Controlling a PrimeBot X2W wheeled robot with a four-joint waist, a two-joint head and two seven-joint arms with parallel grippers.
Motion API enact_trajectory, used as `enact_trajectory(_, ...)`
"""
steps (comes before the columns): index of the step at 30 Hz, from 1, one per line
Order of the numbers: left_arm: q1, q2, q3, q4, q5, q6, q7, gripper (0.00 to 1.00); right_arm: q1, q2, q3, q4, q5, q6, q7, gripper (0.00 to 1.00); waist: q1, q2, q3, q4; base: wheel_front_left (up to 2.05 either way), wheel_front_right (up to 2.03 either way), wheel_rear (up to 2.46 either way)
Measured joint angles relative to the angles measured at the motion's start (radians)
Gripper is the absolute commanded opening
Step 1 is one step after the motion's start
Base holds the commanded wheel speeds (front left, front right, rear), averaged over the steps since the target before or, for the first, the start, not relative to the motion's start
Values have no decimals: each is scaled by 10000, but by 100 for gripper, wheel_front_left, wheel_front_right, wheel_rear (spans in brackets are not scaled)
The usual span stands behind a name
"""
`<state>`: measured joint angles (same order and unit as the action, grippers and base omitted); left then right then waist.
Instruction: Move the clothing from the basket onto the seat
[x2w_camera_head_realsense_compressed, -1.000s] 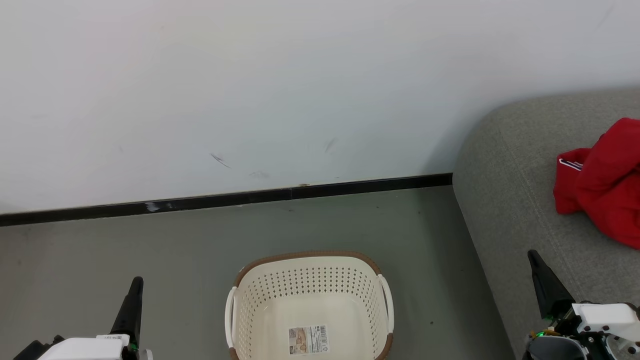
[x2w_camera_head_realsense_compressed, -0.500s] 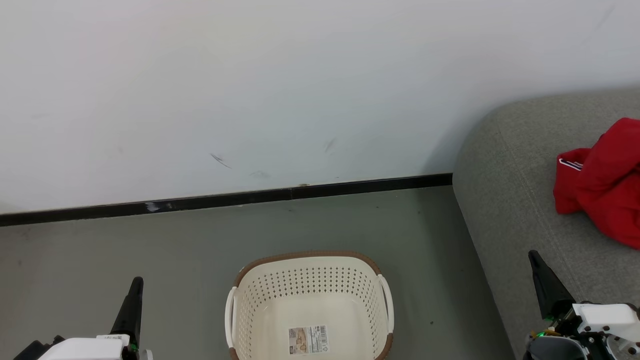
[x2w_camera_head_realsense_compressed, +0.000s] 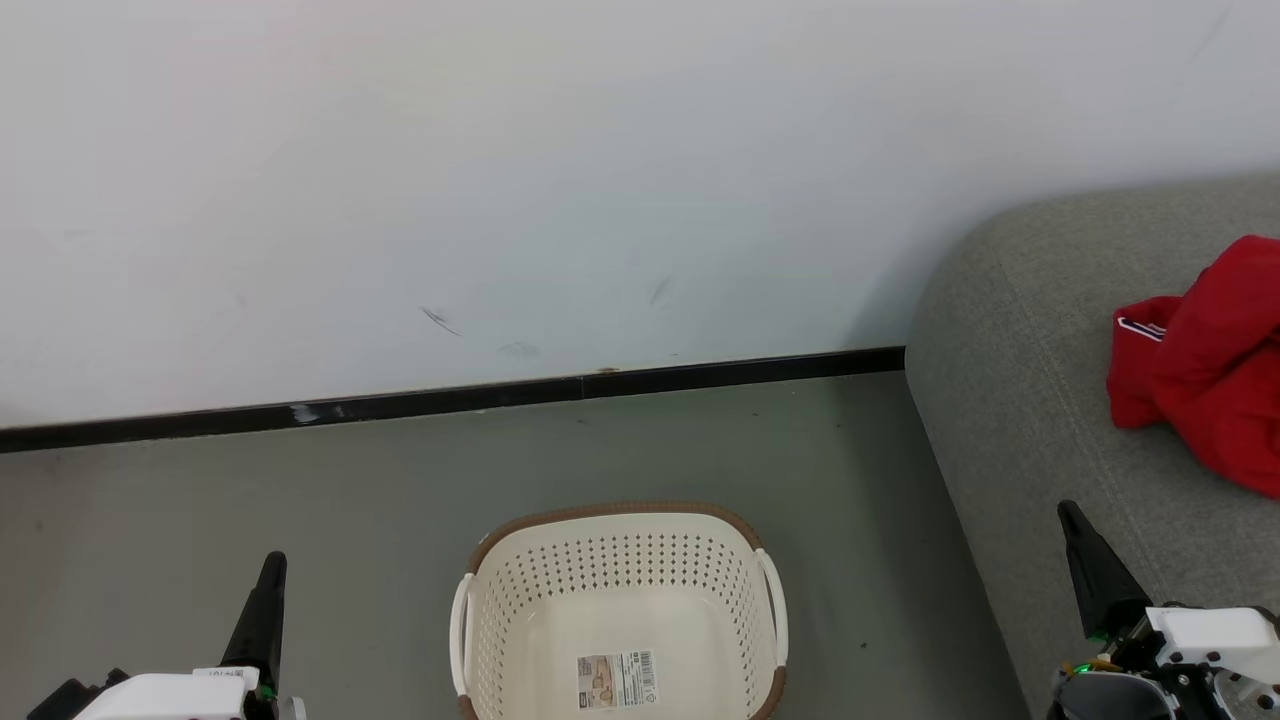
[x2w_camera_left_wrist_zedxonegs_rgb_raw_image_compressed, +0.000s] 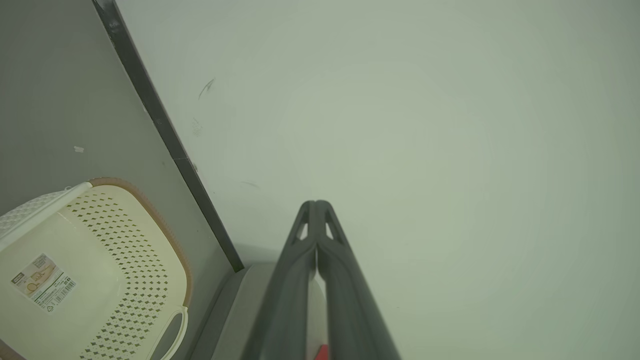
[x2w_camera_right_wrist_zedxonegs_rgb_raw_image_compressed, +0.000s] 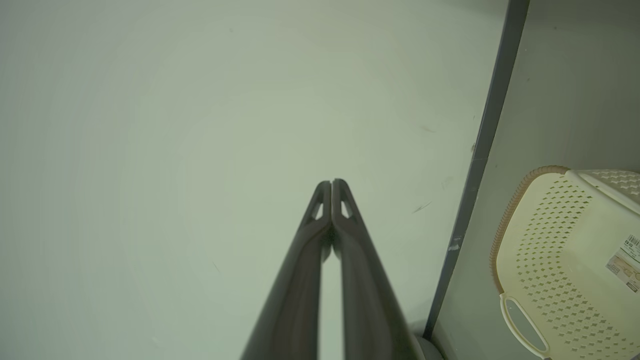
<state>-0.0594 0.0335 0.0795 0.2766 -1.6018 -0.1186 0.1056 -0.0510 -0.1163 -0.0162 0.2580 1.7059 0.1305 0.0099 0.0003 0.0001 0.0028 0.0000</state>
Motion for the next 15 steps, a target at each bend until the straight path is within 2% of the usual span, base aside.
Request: enact_trajectory(15,-1,0,2,12,0,0,0,0,-3,8,-23,6,-2,2,2,0,0,0,0,0,0,0,0)
